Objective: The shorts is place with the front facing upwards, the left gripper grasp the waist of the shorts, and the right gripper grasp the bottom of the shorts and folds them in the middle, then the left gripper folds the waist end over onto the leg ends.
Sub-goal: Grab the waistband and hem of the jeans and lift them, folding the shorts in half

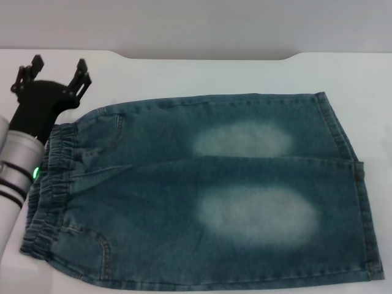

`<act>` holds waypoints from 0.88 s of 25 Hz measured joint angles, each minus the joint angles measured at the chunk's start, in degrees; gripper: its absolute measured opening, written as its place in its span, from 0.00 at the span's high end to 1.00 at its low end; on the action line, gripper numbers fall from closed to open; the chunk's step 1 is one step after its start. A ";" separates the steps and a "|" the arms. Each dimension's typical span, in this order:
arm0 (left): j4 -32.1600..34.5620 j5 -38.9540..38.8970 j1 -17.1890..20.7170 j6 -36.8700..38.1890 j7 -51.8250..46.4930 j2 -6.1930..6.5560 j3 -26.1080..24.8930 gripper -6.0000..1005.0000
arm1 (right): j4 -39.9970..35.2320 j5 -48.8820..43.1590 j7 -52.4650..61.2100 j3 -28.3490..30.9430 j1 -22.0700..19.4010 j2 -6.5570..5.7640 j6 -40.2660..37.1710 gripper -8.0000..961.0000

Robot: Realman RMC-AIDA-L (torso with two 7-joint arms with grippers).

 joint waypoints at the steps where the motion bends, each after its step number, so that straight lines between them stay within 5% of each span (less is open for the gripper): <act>1: -0.72 0.04 0.00 -0.45 0.13 0.10 -0.08 0.16 | 2.38 0.00 0.05 -0.06 -0.17 -1.23 1.79 0.26; 4: -1.84 0.22 0.00 -1.24 0.31 0.36 -0.20 0.16 | 10.67 0.00 -0.35 0.34 -0.73 -4.96 9.54 0.26; 6: -12.10 5.86 0.22 -11.44 0.93 2.99 -4.96 0.16 | 18.56 -0.01 -2.18 1.92 -1.87 -7.98 16.43 0.26; 8: -17.10 9.38 0.73 -17.52 0.94 3.72 -8.28 0.16 | 27.88 -0.02 -4.79 5.64 -3.78 -10.69 24.24 0.26; 11: -28.26 16.71 2.18 -34.00 0.99 3.77 -17.41 0.16 | 45.93 -0.06 -12.12 18.21 -7.54 -12.49 46.69 0.26; 12: -33.29 19.81 2.56 -41.73 1.26 3.24 -21.46 0.16 | 50.36 -0.09 -14.29 22.87 -8.40 -12.08 53.83 0.26; 13: -33.29 19.81 2.56 -41.73 1.26 3.24 -21.46 0.16 | 54.39 -0.09 -16.60 27.37 -9.23 -11.22 61.35 0.26; 15: -47.13 25.14 2.95 -65.42 5.28 0.78 -31.09 0.16 | 61.11 -0.09 -21.09 35.10 -10.56 -8.45 72.58 0.26; 20: -59.95 25.19 2.35 -90.83 9.69 0.09 -37.01 0.16 | 73.68 -0.14 -28.57 55.04 -11.67 1.32 99.27 0.26; 22: -62.99 25.15 1.28 -100.82 9.78 0.06 -39.48 0.16 | 74.89 -0.06 -27.18 59.69 -11.08 1.99 108.13 0.26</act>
